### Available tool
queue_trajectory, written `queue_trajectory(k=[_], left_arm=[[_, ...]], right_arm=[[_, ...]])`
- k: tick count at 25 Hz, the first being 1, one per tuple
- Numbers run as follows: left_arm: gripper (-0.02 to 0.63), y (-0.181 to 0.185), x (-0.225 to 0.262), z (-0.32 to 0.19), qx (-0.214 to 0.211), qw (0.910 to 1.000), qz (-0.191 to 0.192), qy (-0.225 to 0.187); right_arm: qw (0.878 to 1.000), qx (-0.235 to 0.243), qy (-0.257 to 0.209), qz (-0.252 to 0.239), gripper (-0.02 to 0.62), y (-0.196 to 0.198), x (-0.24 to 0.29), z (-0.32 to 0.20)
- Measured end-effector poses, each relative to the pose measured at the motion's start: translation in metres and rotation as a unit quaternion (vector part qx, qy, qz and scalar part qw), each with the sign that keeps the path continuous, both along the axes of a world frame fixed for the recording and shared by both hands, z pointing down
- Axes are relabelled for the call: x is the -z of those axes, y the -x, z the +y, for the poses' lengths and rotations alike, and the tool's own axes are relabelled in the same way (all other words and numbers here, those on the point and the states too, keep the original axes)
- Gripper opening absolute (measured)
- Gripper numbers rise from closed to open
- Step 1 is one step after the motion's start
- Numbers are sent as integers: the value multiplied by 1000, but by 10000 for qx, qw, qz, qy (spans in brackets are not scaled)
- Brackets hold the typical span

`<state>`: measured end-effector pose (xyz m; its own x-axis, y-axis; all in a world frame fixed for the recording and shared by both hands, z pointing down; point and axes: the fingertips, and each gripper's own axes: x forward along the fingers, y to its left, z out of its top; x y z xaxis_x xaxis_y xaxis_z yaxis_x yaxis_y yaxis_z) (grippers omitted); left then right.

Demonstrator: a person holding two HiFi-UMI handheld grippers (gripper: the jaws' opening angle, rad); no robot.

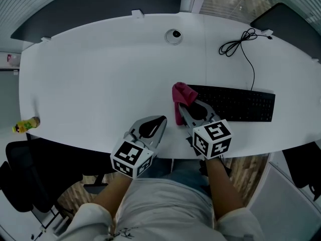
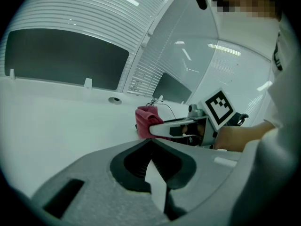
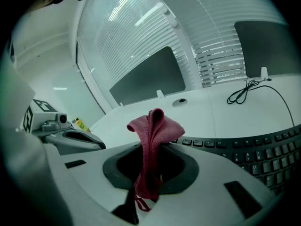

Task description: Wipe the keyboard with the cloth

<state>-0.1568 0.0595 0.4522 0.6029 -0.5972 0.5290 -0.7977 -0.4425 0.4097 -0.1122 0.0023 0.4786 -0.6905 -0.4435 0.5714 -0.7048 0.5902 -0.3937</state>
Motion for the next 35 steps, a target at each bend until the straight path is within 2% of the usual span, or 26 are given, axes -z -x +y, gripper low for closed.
queue_trajectory(k=[10,35], left_arm=[[11,-10,-4,-3,-98,9999,14,36],[11,-87,3,-7,-303,9995,0,16]], right_arm=[[9988,60,-262,421,63,-18,-3,-4],[9971,-259,-312,640,63,-121,-2,-17]])
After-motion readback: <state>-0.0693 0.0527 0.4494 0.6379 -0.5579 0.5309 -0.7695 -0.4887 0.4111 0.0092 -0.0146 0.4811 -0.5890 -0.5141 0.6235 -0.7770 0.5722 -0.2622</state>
